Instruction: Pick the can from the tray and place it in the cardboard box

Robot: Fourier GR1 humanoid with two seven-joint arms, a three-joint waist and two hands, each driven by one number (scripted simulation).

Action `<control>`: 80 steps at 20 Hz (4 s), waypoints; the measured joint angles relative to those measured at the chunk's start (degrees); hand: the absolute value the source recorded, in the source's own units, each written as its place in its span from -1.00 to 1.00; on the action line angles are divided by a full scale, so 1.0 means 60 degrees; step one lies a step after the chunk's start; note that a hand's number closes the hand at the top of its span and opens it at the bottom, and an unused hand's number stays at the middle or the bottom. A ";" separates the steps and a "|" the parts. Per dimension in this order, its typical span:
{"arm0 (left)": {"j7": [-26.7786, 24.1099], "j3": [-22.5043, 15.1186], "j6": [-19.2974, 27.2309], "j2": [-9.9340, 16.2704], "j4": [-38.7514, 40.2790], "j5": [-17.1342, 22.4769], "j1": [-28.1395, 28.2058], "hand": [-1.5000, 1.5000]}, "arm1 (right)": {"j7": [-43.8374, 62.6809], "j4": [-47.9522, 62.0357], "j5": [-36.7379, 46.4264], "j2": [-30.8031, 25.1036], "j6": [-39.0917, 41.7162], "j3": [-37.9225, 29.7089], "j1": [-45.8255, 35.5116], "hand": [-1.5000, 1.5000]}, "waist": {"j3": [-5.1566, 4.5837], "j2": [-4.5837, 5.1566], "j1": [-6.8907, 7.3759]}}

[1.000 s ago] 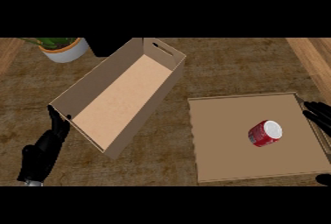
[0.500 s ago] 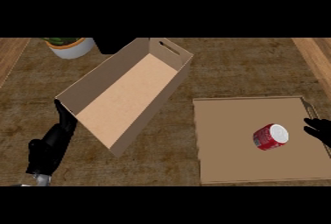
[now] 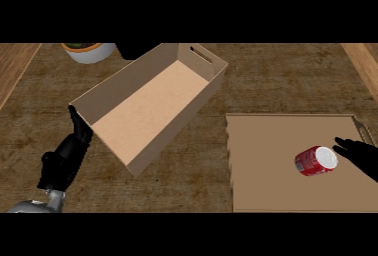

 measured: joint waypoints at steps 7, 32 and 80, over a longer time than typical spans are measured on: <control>-0.0250 -0.0086 -0.0089 -0.0190 0.0112 -0.0218 0.0001 0.00 | 0.0645 0.0664 0.0764 0.0533 0.0079 0.0694 -0.0553 -1.00 | 0.0011 0.0011 0.0125; -0.0030 0.0403 -0.0446 -0.0472 -0.0065 -0.0381 -0.0225 0.00 | 0.0033 0.3121 0.2732 0.1825 -0.0176 0.1727 -0.1857 -1.00 | 0.0008 -0.0010 0.0122; -0.0002 0.0403 -0.1594 -0.1871 0.0531 -0.1030 -0.1529 0.00 | -0.2375 0.1162 0.5994 0.5825 -0.0590 0.5544 -0.4834 1.00 | -0.0006 0.0019 -0.0013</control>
